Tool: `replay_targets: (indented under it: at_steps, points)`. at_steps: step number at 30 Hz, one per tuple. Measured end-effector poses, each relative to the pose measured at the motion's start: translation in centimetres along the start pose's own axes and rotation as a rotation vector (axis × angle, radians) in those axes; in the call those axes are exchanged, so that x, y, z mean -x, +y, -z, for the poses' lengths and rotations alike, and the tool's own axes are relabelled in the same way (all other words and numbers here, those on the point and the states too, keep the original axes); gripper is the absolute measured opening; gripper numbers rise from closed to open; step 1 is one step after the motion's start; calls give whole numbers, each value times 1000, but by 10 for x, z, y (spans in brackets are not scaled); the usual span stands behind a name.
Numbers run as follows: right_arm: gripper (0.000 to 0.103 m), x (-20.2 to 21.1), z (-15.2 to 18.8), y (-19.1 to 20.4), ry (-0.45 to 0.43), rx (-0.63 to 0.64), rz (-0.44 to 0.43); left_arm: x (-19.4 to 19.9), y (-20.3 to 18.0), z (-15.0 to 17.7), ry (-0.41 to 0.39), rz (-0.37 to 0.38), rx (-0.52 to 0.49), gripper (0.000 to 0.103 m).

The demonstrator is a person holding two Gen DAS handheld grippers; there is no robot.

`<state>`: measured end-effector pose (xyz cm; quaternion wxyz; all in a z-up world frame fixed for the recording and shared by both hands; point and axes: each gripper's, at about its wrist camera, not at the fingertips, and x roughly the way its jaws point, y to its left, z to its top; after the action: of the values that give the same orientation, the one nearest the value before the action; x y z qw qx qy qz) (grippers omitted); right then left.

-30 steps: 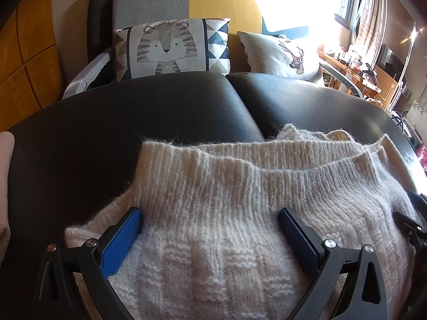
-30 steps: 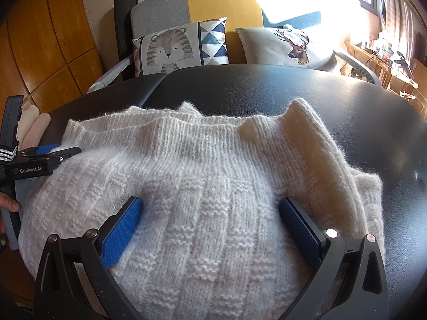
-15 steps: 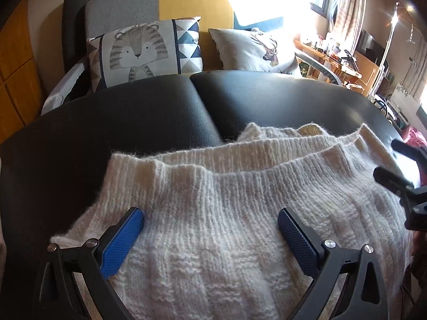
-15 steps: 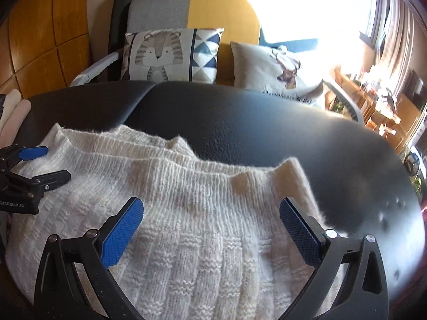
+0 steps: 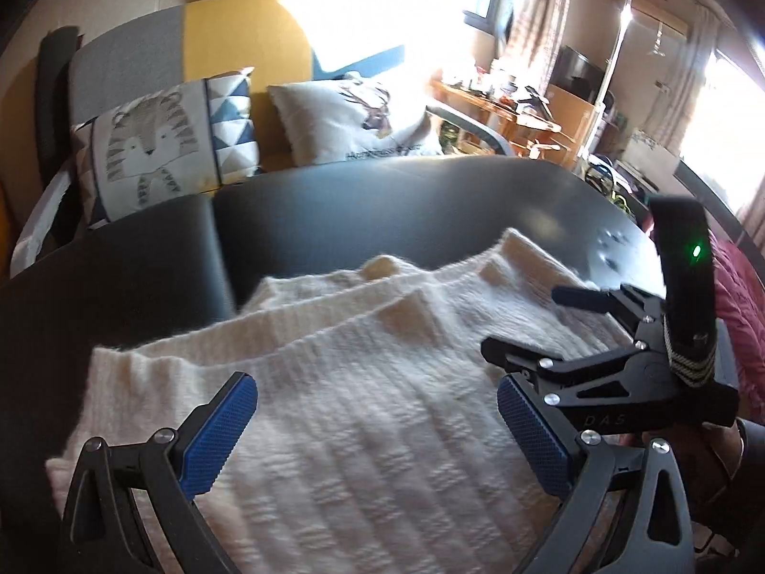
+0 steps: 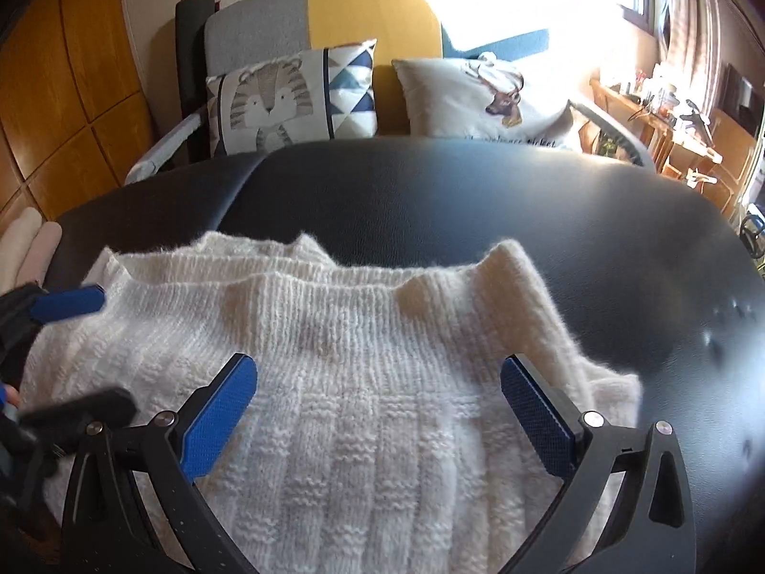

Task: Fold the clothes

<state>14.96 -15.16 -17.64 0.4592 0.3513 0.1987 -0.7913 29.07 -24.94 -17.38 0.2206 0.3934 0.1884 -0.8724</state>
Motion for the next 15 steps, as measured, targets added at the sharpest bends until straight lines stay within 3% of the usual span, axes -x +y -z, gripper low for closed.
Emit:
replay_targets:
  at_steps: [3,8,15]
  points:
    - [102,5,9,-16,-1,-13,-11,-10,-27,2,29,30,-52,103]
    - [102,-12,30,-29,46,-32,-15,-30,-33,11,52,-41,-80,103]
    - [103,-20,40,-39,45,-60,-67,-38,-24,20,2,-12,-71,103]
